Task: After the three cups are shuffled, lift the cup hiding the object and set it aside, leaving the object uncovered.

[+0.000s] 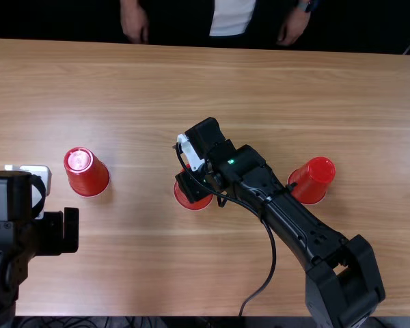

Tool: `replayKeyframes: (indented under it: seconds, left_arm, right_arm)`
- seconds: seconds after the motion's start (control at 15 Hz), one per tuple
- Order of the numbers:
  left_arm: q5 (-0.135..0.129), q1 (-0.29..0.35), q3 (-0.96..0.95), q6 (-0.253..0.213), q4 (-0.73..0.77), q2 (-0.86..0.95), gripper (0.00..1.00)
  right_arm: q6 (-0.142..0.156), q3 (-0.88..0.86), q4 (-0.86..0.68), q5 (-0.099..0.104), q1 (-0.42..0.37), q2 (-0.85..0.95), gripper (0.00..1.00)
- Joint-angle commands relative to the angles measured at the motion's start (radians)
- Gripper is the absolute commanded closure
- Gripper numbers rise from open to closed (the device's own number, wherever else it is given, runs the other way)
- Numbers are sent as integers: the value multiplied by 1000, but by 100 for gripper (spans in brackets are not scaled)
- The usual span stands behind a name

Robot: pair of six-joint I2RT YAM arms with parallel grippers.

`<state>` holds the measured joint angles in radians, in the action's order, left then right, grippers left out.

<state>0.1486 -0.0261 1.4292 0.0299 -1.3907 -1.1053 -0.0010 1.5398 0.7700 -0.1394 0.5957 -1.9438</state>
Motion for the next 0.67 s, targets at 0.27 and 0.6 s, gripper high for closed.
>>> replayKeyframes:
  seconds: [0.27, 0.6]
  left_arm:
    - [-9, -6, -18, 5, -1, 4, 0]
    - [-9, -6, -18, 7, -1, 2, 0]
  right_arm:
    - [12, 26, 8, 5, 18, 137, 79]
    - [10, 26, 17, 5, 4, 295, 80]
